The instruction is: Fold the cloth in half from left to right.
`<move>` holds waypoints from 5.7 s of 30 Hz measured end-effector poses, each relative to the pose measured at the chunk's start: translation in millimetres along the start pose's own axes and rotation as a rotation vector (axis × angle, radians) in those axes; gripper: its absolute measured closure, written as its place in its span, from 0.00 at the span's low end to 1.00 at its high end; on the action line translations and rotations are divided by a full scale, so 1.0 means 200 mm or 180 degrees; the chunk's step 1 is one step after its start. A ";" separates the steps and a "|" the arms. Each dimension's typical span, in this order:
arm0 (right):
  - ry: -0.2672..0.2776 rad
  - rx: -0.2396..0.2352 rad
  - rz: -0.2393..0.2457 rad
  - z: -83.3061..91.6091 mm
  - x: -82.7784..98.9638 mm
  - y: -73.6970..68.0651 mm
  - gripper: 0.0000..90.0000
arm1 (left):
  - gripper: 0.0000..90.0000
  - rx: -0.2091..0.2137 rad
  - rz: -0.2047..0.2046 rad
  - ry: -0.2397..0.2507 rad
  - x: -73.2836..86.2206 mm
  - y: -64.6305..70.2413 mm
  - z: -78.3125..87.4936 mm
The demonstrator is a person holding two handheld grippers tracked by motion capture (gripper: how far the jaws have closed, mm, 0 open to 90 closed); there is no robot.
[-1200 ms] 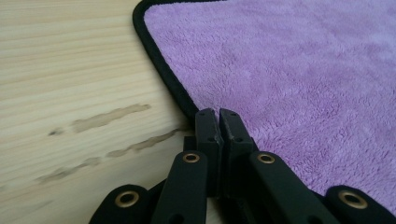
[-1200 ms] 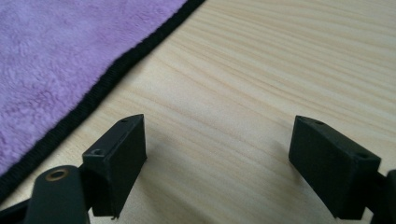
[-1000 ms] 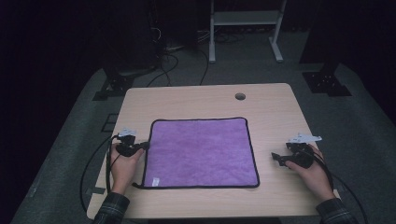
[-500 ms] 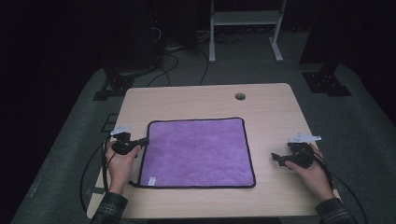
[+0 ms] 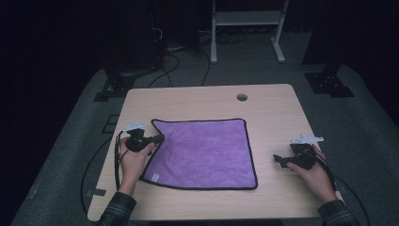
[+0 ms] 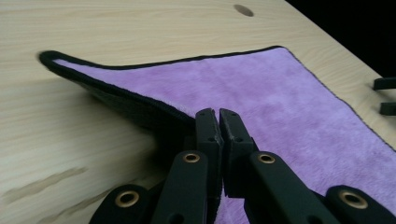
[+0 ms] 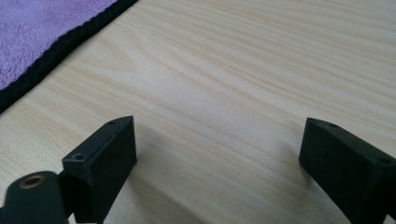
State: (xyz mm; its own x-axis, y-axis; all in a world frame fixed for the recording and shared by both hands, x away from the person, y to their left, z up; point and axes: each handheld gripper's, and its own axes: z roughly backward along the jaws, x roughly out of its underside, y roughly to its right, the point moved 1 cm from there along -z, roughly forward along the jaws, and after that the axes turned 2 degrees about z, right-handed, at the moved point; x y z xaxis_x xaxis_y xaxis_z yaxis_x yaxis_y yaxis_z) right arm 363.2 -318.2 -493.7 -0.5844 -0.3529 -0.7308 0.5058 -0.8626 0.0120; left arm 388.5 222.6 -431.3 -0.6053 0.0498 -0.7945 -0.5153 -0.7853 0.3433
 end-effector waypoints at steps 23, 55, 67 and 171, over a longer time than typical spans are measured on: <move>0.0001 0.0001 -0.0003 0.00 0.00 0.00 0.11 | 0.97 0.0527 -0.0198 -0.0167 -0.09 0.31 -0.32; 0.0000 0.0001 -0.0003 0.00 0.00 0.00 0.11 | 0.97 0.1025 -0.0280 -0.0285 -0.16 0.64 -0.71; -0.0002 0.0001 -0.0007 0.00 0.00 0.00 0.11 | 0.97 0.1168 -0.0193 -0.0325 -0.14 0.73 -0.86; 0.0320 -0.0703 0.0280 -0.32 -0.65 -0.15 0.67 | 0.00 -0.0213 -0.1215 -0.0768 0.30 0.05 -0.15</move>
State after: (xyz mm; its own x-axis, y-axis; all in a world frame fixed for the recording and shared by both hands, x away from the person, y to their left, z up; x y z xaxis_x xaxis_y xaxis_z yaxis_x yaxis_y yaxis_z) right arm 464.6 -223.7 -441.6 -0.4715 -0.3758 -0.7978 0.6847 -0.7261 -0.0627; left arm 366.1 198.9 -490.8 -0.5077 0.4797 -0.7157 -0.6934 -0.7205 0.0090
